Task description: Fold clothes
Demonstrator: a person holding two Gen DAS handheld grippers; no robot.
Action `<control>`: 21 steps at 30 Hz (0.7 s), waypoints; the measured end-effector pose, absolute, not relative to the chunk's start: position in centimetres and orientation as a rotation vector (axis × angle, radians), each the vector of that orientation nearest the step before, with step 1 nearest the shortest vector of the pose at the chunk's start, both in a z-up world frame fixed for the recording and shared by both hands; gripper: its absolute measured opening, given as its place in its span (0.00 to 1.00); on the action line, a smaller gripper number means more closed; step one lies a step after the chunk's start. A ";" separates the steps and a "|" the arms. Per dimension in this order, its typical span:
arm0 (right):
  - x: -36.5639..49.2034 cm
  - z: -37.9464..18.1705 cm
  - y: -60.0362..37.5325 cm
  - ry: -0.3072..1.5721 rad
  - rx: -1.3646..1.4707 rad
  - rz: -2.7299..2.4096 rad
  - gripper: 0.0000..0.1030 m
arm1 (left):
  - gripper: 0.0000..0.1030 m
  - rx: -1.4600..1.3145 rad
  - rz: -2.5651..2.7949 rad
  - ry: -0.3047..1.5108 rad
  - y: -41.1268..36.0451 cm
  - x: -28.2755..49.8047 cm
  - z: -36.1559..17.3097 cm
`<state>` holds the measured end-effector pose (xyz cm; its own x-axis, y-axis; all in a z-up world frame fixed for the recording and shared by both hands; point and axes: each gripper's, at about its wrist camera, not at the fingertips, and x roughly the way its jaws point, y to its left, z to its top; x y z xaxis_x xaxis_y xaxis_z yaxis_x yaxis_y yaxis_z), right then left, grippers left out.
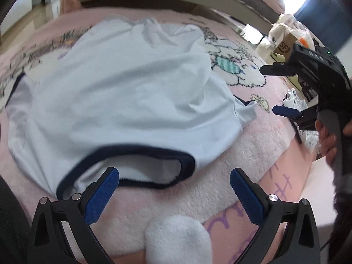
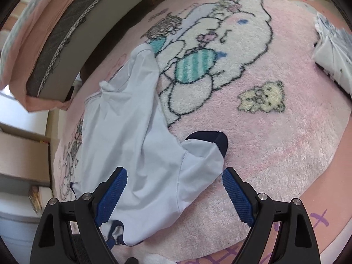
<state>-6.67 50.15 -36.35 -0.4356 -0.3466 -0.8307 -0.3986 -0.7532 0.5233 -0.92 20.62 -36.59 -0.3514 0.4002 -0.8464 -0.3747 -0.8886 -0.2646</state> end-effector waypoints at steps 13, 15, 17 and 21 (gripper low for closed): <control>-7.0 -42.1 54.0 1.543 -1.603 2.053 0.86 | 1.00 -1.325 2.078 0.025 23.6 -0.3 -37.7; -7.1 -42.4 54.0 1.532 -1.609 2.040 0.86 | 1.00 -1.338 2.061 0.022 23.7 -0.4 -38.1; -7.1 -42.5 53.9 1.536 -1.611 2.037 0.86 | 1.00 -1.368 2.054 -0.001 23.5 -0.9 -38.5; -6.8 -42.6 53.9 1.557 -1.598 2.029 0.86 | 0.97 -1.429 2.064 -0.045 22.8 -1.6 -39.2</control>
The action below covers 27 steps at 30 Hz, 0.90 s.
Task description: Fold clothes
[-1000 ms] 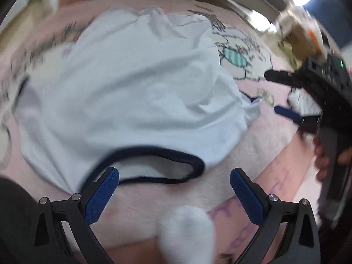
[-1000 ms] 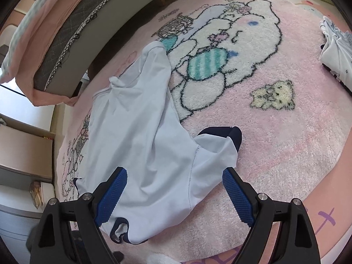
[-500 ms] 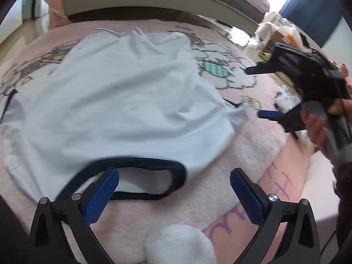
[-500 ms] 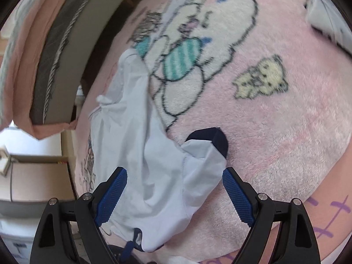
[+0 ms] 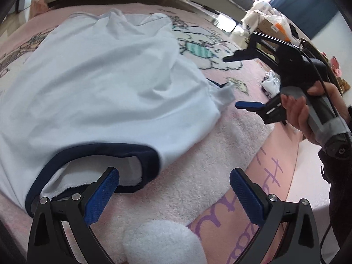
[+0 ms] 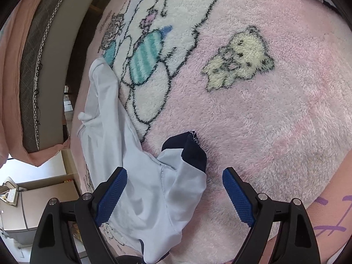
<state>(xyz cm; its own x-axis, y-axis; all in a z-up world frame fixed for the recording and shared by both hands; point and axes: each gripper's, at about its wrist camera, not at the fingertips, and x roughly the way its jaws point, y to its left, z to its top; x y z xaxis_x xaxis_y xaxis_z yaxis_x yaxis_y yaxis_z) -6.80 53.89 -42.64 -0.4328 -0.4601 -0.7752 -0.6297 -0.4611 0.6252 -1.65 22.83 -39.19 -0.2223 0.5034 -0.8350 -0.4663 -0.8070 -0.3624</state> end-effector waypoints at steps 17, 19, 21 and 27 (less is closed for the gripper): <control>-7.8 -43.3 54.9 1.555 -1.562 1.963 0.66 | 0.17 -1.483 1.989 -0.136 22.6 -2.6 -40.0; -8.2 -43.6 54.9 1.564 -1.566 1.966 0.62 | 0.16 -1.477 1.979 -0.148 22.8 -2.7 -39.9; -8.5 -44.0 54.7 1.557 -1.579 1.956 0.48 | 0.15 -1.477 1.975 -0.153 22.7 -2.8 -39.9; -8.4 -45.2 54.3 1.511 -1.617 1.906 0.07 | 0.14 -1.475 1.952 -0.197 22.3 -3.0 -39.7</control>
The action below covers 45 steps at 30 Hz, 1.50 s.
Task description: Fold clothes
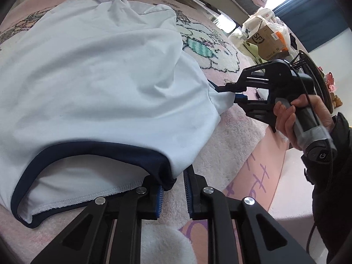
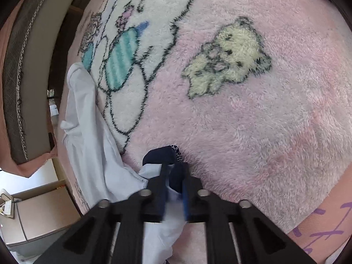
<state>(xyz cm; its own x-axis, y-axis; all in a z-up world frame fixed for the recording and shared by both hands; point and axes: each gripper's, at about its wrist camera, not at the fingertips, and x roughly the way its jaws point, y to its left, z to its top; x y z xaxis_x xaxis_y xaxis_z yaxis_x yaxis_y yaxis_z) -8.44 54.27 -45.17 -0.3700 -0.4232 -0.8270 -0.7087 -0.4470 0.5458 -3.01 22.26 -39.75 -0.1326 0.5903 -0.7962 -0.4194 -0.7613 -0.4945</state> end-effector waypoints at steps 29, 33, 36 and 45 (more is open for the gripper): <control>-7.6 -37.4 53.1 1.266 -1.434 2.182 0.04 | 0.04 -1.465 1.823 -0.310 20.9 -2.5 -38.8; -7.4 -37.9 53.4 1.285 -1.476 2.177 0.04 | 0.04 -1.455 1.805 -0.327 20.7 -2.6 -38.4; -7.5 -38.3 53.8 1.302 -1.511 2.153 0.11 | 0.04 -1.468 1.788 -0.317 20.5 -2.6 -38.4; -12.7 -34.1 52.8 0.617 -1.829 2.399 0.52 | 0.04 -1.476 1.772 -0.302 20.3 -2.5 -38.5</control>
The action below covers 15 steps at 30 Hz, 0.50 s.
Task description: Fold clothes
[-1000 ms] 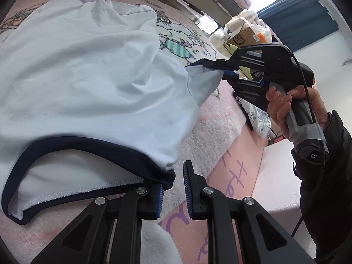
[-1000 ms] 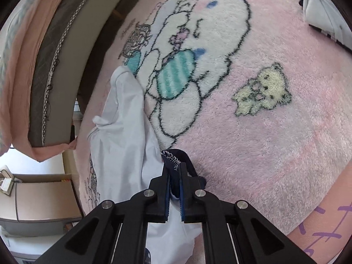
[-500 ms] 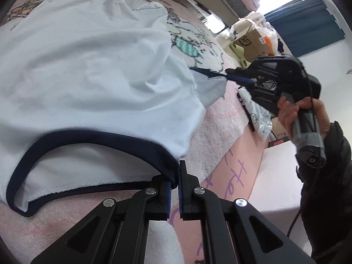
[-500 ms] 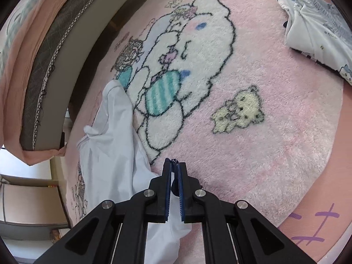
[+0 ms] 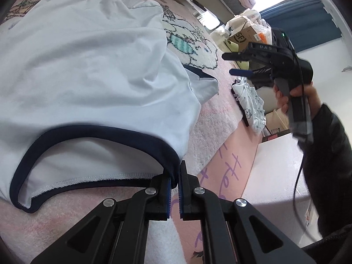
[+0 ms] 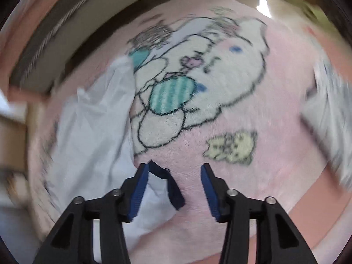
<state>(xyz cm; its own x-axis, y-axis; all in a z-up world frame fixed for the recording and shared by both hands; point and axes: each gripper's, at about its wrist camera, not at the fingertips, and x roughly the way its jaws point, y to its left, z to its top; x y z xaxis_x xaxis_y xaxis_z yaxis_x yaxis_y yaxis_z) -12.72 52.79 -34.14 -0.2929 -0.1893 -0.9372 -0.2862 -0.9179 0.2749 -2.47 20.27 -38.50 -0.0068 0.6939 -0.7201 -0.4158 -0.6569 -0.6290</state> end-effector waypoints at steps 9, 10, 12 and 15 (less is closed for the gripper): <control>-19.6 -39.3 53.7 1.248 -2.214 2.017 0.59 | 0.04 -1.486 1.765 -0.315 20.0 -2.6 -38.8; -20.2 -40.1 53.6 1.241 -2.248 1.958 0.59 | 0.04 -1.488 1.763 -0.315 20.0 -2.6 -38.8; -21.2 -41.7 53.1 1.170 -2.336 1.858 0.59 | 0.04 -1.488 1.760 -0.315 20.0 -2.6 -38.9; -22.2 -43.5 52.4 1.119 -2.423 1.719 0.59 | 0.04 -1.490 1.757 -0.317 20.0 -2.5 -38.9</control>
